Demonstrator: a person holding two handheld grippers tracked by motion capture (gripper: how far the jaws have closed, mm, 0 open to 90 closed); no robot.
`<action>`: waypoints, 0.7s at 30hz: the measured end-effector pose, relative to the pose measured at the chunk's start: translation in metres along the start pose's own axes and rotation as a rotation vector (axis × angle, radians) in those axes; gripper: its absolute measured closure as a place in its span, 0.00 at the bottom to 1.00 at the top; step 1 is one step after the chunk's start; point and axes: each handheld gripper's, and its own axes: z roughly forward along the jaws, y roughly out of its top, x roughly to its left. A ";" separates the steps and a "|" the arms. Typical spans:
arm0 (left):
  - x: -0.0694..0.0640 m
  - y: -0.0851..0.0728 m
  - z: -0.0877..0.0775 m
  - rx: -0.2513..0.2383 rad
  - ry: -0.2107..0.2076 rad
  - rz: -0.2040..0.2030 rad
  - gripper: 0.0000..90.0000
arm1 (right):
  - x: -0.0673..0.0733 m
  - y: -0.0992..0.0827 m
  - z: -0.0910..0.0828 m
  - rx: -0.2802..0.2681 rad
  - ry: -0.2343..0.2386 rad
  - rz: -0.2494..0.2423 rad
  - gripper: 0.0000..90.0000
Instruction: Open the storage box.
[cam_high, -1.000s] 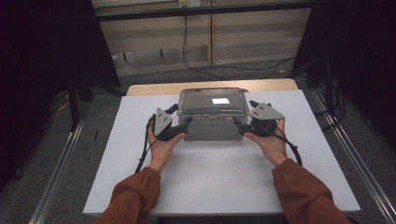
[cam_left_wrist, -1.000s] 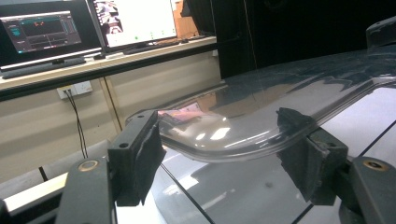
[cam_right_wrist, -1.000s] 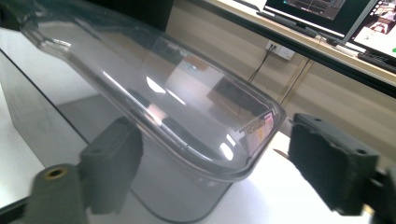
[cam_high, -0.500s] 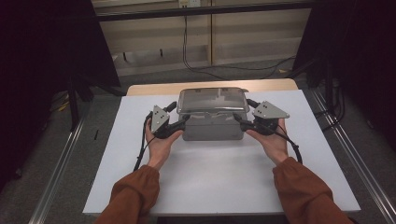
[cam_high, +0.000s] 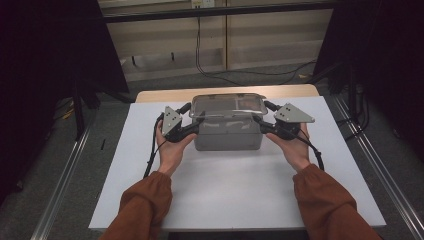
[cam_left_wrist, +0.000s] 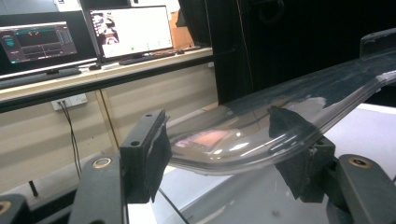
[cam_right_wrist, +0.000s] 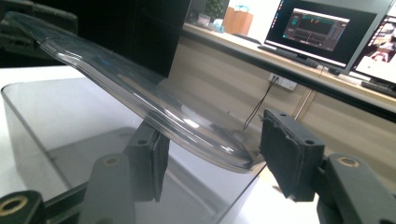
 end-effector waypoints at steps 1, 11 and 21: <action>0.001 0.001 0.000 -0.003 0.001 -0.004 0.42 | -0.002 0.002 0.001 -0.005 -0.002 -0.004 0.48; 0.004 0.007 0.010 -0.008 -0.002 0.018 0.49 | -0.008 0.002 0.005 -0.043 -0.005 0.029 0.58; 0.012 0.015 0.013 0.000 -0.019 0.059 0.56 | -0.012 0.007 0.011 -0.067 0.009 0.030 0.60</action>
